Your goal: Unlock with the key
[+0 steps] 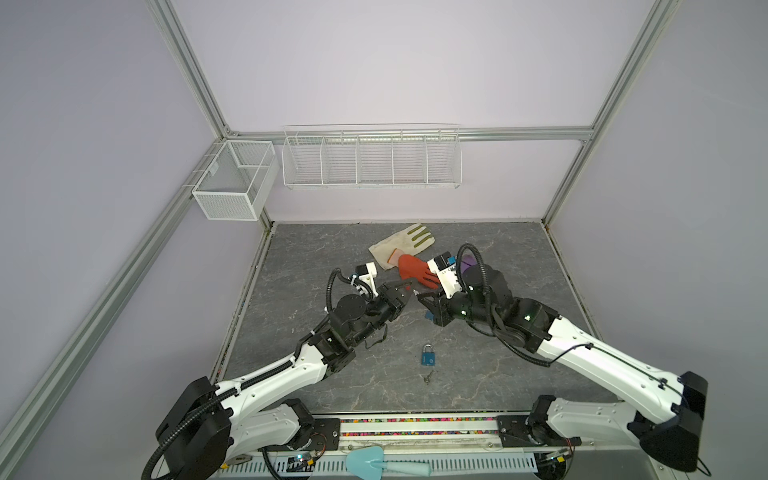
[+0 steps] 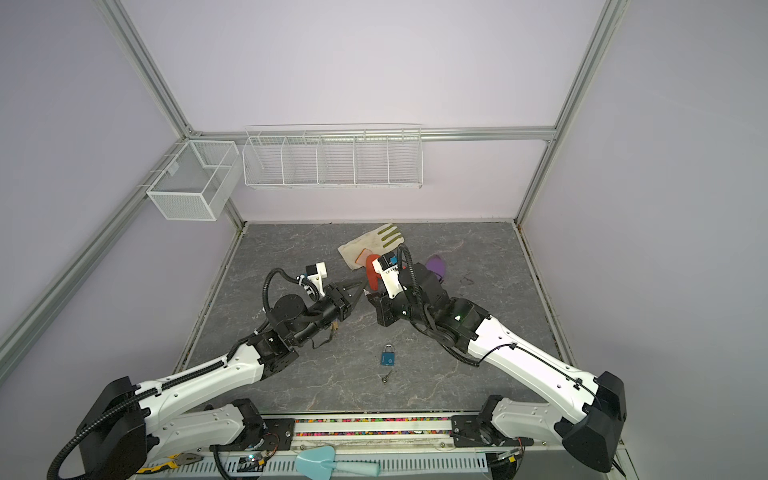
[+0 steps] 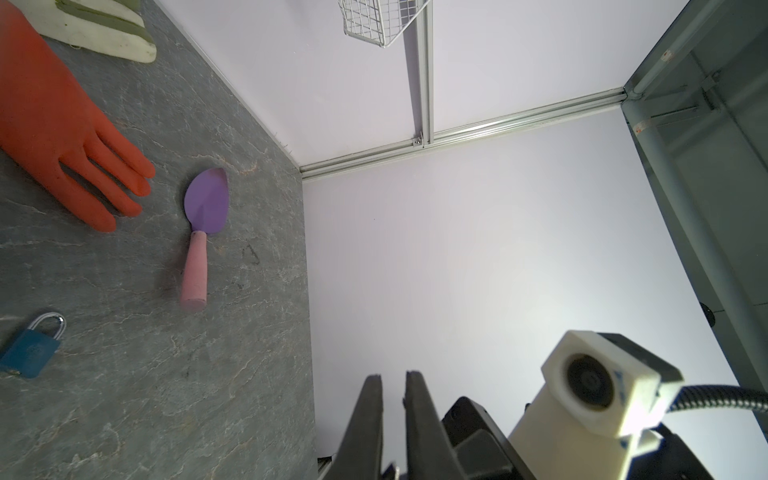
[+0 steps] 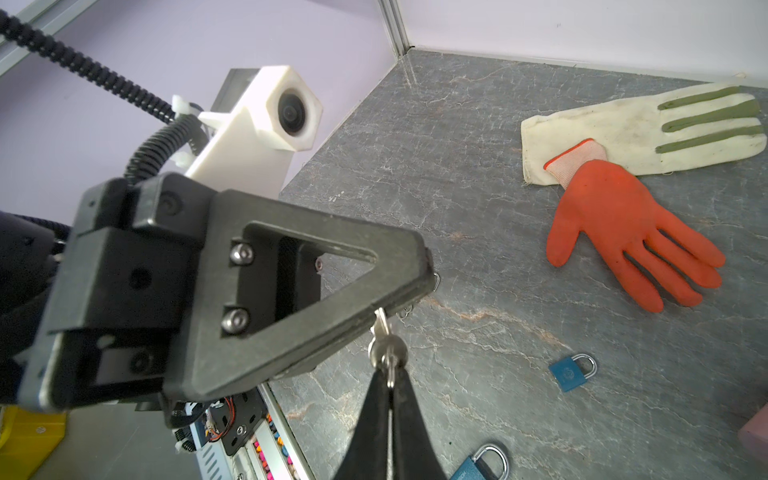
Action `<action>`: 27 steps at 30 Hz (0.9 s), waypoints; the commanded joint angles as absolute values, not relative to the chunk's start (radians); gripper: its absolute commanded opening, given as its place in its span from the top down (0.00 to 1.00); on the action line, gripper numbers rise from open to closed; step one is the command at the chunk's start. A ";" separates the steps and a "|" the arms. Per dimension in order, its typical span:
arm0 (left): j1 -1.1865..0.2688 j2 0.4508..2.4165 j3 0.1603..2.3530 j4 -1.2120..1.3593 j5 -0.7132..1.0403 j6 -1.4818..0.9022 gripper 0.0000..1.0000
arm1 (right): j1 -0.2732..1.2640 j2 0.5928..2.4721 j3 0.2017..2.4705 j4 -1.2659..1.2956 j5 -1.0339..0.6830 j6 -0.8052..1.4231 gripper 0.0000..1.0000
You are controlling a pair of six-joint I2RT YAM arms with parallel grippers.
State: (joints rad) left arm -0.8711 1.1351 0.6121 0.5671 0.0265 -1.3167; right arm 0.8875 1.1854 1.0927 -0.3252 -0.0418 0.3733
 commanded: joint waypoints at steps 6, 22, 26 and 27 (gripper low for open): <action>-0.876 1.140 0.601 0.564 0.015 -1.321 0.95 | 0.899 1.198 1.129 -0.348 -0.014 0.329 0.94; -0.874 1.115 0.655 0.596 0.006 -1.117 1.00 | 0.851 1.133 1.094 -0.329 -0.131 0.413 0.65; -0.875 1.123 0.659 0.687 0.035 -1.004 1.00 | 0.768 1.100 1.054 -0.247 -0.335 0.499 0.58; -0.874 1.127 0.658 0.717 0.043 -0.984 1.00 | 0.745 1.092 1.042 -0.225 -0.370 0.524 0.56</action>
State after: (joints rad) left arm -0.8719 1.1347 0.6209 0.6121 0.0166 -1.0977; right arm 0.7918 1.1255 1.0790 -0.3149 -0.2020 0.4465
